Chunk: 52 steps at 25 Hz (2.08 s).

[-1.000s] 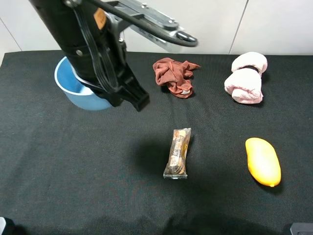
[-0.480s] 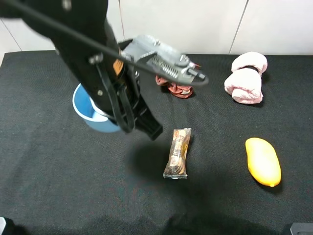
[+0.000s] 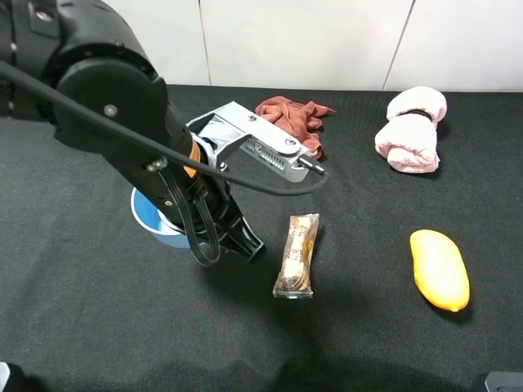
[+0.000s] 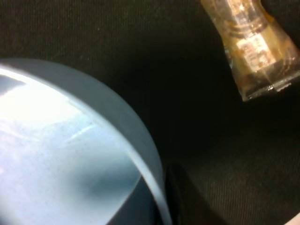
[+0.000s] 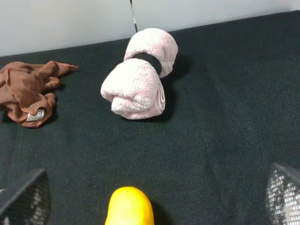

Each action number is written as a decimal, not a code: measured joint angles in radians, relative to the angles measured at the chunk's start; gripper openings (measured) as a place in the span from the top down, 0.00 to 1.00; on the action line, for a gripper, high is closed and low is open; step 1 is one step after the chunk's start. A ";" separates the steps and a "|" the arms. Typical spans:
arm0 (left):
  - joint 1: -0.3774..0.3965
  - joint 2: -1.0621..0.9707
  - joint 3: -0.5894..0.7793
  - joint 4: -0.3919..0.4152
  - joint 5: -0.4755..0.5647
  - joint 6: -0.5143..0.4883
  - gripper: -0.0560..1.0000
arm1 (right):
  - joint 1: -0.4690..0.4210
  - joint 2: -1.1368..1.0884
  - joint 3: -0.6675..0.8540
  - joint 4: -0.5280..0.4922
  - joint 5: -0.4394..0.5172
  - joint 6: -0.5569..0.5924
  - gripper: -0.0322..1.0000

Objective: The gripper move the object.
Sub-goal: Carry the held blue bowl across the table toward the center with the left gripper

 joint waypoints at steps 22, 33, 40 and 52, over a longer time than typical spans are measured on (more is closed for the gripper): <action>-0.007 0.224 0.000 -0.053 -0.201 0.000 0.95 | 0.000 0.000 0.000 0.000 -0.001 0.000 0.30; -0.008 0.269 0.001 -0.070 -0.237 0.003 0.95 | 0.000 0.000 0.000 0.001 -0.001 0.000 0.30; -0.008 0.269 0.001 -0.071 -0.241 0.003 0.92 | 0.000 0.000 0.000 0.001 -0.001 0.000 0.30; -0.008 0.269 0.001 -0.082 -0.241 0.000 0.46 | 0.000 0.000 0.000 0.001 0.000 0.000 0.30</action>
